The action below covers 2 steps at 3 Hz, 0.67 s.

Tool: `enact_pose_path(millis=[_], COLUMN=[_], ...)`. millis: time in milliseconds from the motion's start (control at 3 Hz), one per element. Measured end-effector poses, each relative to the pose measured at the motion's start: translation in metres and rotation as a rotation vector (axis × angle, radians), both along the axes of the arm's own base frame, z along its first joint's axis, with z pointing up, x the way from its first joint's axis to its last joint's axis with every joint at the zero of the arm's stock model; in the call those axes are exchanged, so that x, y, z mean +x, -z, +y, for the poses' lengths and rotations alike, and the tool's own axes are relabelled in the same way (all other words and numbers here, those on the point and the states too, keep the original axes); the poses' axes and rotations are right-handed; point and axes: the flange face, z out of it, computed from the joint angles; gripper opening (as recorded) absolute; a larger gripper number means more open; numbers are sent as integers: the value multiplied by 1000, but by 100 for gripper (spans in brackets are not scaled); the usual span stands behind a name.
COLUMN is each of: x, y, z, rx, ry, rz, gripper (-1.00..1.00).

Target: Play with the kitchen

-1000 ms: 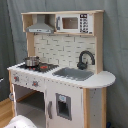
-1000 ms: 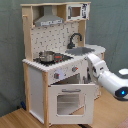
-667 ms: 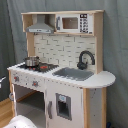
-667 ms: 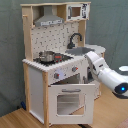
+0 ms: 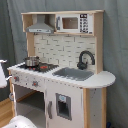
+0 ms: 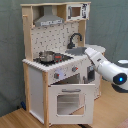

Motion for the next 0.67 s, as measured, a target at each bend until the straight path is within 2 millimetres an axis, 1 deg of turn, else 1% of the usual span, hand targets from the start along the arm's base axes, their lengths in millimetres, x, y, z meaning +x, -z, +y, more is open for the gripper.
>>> enact_pose_path(millis=[333, 667], x=[3, 1], y=[-7, -13], z=[-14, -24], rx=[-30, -46], ry=[24, 39], rz=[62, 129], gripper=[100, 100])
